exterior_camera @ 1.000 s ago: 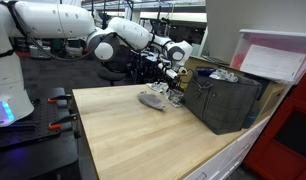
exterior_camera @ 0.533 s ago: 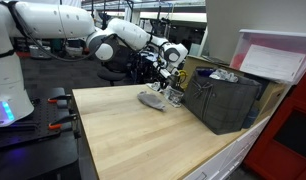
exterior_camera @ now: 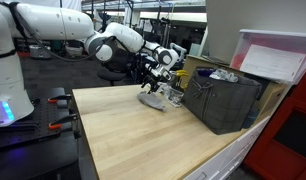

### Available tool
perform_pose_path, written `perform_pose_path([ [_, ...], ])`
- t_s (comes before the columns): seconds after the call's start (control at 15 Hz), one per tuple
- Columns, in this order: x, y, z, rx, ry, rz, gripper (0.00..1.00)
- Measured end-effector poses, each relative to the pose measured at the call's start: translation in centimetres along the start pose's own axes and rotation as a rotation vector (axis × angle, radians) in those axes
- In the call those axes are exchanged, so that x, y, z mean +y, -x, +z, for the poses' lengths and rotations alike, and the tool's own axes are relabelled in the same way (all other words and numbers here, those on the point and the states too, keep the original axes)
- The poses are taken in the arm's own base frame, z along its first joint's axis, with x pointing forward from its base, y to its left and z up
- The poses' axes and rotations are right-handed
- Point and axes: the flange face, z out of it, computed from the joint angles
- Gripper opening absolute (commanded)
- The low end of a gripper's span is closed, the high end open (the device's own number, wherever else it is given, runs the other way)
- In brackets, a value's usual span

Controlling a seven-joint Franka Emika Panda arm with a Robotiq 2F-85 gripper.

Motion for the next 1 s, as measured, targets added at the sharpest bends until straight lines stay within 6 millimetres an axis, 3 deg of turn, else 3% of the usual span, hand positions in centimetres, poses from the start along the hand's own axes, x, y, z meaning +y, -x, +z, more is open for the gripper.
perform_pose_path([
  [0.27, -1.6, -0.3, 2.7, -0.061, 0.096, 0.071, 0.27],
  [0.53, -3.5, -0.6, 3.6, -0.074, 0.150, 0.092, 0.00],
  [1.0, -6.9, -0.9, 3.5, -0.050, 0.207, 0.065, 0.01],
])
